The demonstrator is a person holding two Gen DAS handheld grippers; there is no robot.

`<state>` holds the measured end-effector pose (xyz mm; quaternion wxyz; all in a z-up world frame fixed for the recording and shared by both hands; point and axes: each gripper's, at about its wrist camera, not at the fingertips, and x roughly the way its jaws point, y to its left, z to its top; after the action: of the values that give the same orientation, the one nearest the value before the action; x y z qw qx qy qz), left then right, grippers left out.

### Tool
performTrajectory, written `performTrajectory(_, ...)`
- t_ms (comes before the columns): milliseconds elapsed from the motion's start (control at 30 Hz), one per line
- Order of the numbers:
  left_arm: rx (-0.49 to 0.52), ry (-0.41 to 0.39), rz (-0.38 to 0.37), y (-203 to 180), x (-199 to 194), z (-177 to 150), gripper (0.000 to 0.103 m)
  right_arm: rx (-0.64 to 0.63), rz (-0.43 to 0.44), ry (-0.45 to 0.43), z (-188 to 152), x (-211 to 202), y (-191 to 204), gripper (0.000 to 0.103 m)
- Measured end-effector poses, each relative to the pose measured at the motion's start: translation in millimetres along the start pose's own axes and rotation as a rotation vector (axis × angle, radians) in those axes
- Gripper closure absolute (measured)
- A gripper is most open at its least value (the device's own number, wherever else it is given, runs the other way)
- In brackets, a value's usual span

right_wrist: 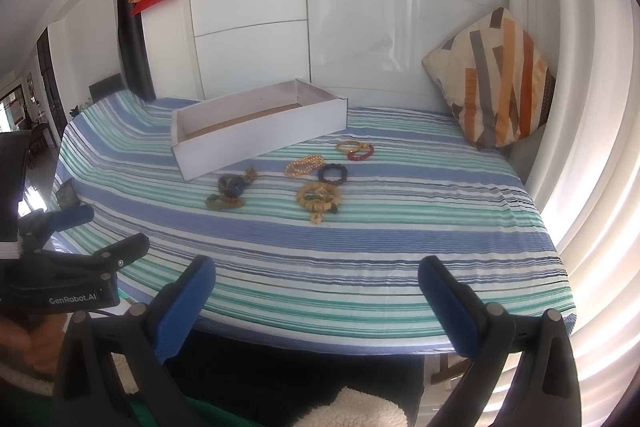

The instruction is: Organize jewelry

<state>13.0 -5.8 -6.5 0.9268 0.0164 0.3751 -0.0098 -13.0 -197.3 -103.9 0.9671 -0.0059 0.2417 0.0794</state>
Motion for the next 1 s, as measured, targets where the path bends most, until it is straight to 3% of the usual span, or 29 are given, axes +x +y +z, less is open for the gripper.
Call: performTrajectory(1000, 0.010, 0.007, 0.005, -1.9, 5.1, 5.6, 0.000, -0.055, -0.060, -0.038, 7.8, -1.9, 1.8, 0.000)
